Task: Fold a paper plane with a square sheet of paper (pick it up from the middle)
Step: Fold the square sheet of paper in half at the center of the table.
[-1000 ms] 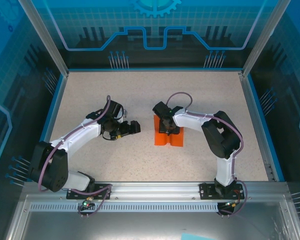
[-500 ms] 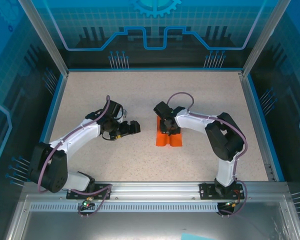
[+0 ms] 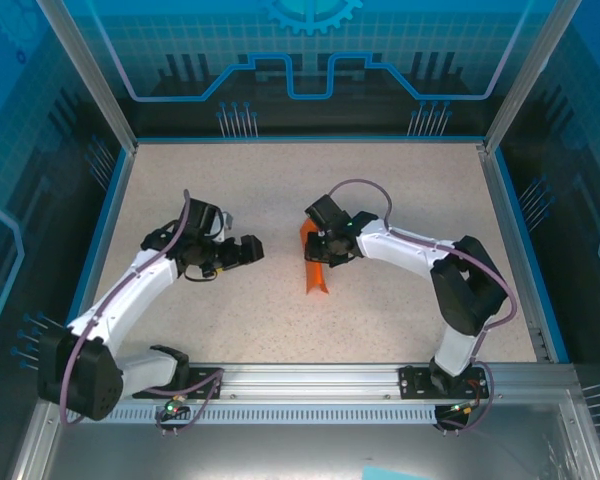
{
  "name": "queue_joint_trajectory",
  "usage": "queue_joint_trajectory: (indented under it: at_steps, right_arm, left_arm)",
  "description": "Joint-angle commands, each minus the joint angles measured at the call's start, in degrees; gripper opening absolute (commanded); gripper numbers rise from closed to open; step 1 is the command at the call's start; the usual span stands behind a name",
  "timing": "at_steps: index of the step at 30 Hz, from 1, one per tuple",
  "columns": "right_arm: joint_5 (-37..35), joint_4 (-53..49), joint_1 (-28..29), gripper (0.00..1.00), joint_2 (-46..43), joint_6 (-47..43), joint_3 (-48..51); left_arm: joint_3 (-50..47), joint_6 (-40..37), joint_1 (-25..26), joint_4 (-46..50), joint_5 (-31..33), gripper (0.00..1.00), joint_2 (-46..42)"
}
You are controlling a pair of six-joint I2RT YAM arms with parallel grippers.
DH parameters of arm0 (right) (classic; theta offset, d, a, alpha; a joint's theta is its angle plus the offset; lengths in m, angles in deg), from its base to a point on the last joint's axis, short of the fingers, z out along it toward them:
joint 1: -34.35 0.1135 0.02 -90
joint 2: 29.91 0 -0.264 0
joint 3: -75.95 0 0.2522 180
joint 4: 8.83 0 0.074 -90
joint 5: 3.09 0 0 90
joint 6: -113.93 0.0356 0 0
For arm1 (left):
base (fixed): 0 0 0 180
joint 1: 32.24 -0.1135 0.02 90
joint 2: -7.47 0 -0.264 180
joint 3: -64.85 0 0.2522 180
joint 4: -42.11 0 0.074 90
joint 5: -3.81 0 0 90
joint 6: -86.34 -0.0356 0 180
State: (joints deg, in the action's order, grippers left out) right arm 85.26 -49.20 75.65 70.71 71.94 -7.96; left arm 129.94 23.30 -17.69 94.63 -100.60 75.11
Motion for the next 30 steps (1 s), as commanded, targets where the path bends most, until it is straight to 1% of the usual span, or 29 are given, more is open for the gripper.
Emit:
queue_joint_trajectory:
  at_steps: [1,4,5,14,16,20,23,30]
  right_arm:
    - [10.3,10.4,0.6,0.24,-3.6,4.2,1.3]
    - [17.3,20.5,-0.5,0.24,-5.1,8.2,5.9]
    - [18.4,22.7,-1.0,0.24,-5.2,8.8,7.4]
    - [24.5,35.9,-5.5,0.24,-1.6,9.1,19.4]
    - [25.3,37.2,-6.5,0.25,-1.0,8.6,22.1]
    - [25.2,36.6,-7.8,0.26,-0.2,6.8,23.9]
    - [26.0,38.5,-9.0,0.27,1.0,7.0,25.8]
    - [25.5,38.7,-9.6,0.29,1.6,6.3,27.0]
  left_arm:
    - [2.3,-0.2,-1.0,3.6,-1.2,0.99,-3.1]
    - [2.6,0.7,-1.0,3.1,-3.5,0.99,-3.8]
    - [2.5,1.0,-1.0,2.6,-4.1,0.99,-4.0]
    - [-0.8,4.2,-1.0,-4.3,-9.9,0.99,-1.4]
    - [-1.5,4.7,-1.0,-5.7,-10.7,0.99,-0.7]
    - [-2.5,5.7,-1.0,-8.1,-12.4,0.99,0.6]
    - [-3.5,6.7,-0.9,-10.1,-13.3,0.99,1.2]
    - [-5.1,8.5,0.5,-13.5,-14.3,0.99,2.6]
